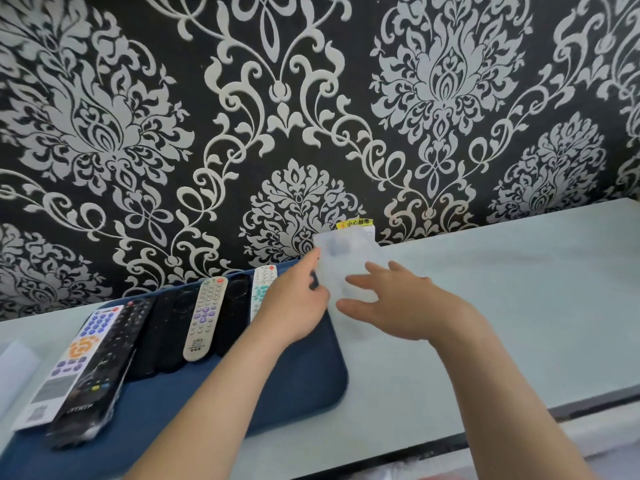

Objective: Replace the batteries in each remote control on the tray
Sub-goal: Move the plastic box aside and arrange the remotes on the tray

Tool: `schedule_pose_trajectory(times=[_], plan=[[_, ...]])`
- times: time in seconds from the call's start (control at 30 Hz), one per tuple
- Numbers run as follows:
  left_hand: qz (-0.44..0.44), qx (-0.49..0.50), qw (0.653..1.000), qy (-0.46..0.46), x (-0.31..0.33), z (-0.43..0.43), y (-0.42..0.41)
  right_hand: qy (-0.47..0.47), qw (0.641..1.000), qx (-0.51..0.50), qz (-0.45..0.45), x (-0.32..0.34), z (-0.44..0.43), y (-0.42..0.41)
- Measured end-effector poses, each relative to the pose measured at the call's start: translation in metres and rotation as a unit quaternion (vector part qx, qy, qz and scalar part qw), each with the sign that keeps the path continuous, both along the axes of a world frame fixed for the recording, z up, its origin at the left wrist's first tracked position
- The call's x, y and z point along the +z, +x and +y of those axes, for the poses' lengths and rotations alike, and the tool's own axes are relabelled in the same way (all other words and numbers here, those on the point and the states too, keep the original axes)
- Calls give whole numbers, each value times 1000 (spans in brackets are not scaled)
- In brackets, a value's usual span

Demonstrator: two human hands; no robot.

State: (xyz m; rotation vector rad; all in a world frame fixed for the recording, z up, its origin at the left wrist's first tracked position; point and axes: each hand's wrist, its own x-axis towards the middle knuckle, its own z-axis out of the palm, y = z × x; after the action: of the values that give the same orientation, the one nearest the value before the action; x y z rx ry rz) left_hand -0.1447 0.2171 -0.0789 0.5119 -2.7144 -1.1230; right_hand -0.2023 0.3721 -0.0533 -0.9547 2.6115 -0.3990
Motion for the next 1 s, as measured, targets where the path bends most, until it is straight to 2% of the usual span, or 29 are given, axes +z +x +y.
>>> schedule_pose_trajectory(times=[0.1,0.17,0.37,0.47,0.57,0.67,0.77,0.9,1.0], plan=[[-10,-83,979,-185,-4,10,1,51,999,3,18,-5,-10,1],[-44,-102,968,-225,-9,19,3,69,997,-1,36,-9,-16,1],[-76,-124,969,-199,-2,5,1,61,996,-39,45,-11,-22,3],[-69,-132,975,-167,-7,-3,11,5,993,-73,90,-13,-30,11],[-19,-122,981,-148,-11,-6,27,-78,981,-112,134,-12,-37,11],[52,-55,985,-152,-5,-33,62,-174,969,-102,141,-6,-58,18],[90,39,981,-168,8,-58,89,-260,960,-74,65,-3,-76,29],[64,147,980,-117,18,-102,134,-275,961,17,27,-9,-126,62],[81,207,968,-114,15,-126,158,-282,957,62,-8,-15,-153,85]])
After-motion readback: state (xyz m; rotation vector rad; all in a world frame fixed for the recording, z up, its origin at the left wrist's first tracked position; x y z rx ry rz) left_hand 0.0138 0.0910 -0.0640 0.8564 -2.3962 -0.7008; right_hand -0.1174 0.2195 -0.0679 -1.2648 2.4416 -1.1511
